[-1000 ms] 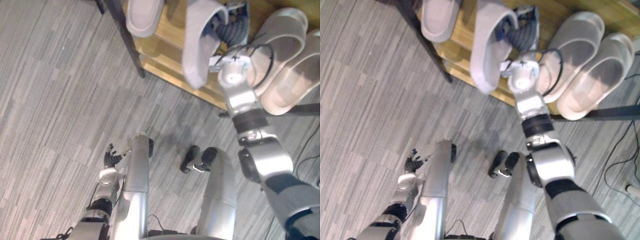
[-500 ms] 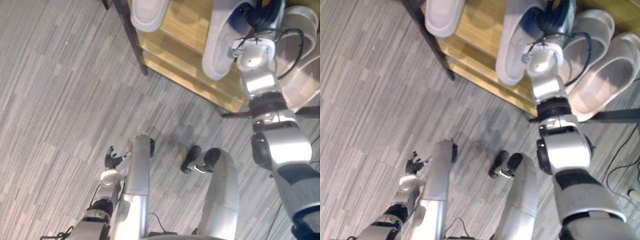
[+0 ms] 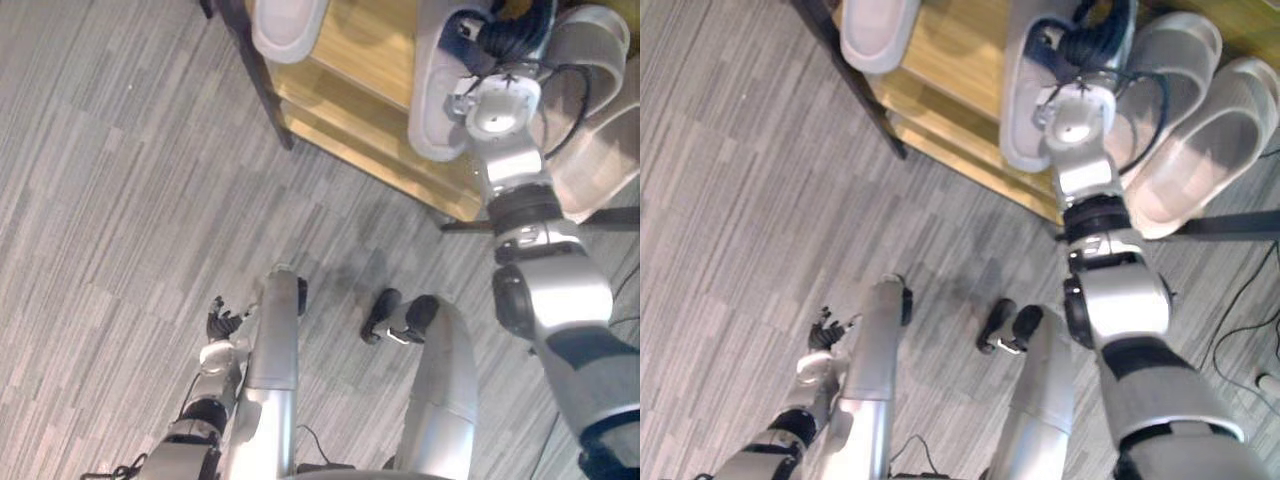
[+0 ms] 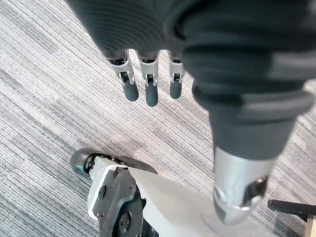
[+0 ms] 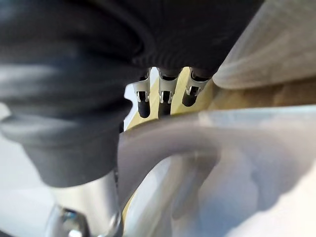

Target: Organize the slippers on the shoe rack

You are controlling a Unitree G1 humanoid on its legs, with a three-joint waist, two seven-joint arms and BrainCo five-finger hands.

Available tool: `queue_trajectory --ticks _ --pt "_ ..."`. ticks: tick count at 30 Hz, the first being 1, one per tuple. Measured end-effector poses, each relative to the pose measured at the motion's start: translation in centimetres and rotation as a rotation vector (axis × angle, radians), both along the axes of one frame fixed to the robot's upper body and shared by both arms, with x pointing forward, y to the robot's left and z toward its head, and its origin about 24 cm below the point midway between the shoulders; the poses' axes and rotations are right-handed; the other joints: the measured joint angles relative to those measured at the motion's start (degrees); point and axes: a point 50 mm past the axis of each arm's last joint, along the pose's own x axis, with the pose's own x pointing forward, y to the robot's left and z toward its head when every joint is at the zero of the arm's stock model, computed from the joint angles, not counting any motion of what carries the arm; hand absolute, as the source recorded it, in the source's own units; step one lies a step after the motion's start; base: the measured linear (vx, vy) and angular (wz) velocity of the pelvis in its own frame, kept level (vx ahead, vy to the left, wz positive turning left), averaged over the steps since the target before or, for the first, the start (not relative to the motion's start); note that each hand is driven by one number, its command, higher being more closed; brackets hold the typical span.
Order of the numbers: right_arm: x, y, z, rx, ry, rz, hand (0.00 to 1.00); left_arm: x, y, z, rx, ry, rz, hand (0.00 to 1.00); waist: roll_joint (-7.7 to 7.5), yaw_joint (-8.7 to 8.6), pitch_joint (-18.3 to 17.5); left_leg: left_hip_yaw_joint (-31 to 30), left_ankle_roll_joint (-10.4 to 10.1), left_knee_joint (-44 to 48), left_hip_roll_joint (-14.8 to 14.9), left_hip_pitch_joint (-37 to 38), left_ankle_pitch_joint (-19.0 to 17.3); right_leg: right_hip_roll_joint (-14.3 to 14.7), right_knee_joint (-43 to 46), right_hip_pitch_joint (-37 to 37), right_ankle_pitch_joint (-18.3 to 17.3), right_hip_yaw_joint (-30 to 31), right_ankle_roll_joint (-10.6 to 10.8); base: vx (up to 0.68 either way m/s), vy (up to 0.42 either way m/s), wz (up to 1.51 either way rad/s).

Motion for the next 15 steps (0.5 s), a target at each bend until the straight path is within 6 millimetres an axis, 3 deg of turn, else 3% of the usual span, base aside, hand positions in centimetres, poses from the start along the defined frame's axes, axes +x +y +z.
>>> queue_trajectory --ticks 6,15 --pt "0.0 1.8 -0.5 0.022 -0.011 0.078 0.0 -0.1 0.2 -0.1 -0.004 0.004 0.015 0.0 -0.01 -0.06 0.0 0.1 0.0 -0.1 0.5 0.2 0.0 0.5 -0.3 0.0 0.2 0.0 -0.1 0.01 0.014 -0.04" --pt "-0.9 3.4 -3.4 0.073 -0.022 0.168 0.0 -0.3 0.5 -0.2 -0.007 0.009 0.038 0.0 -0.24 -0.13 -0.4 0.6 -0.3 -1.8 1.2 2.6 0.1 1.0 -1.6 1.8 0.4 0.1 -0.3 0.0 0.002 -0.01"
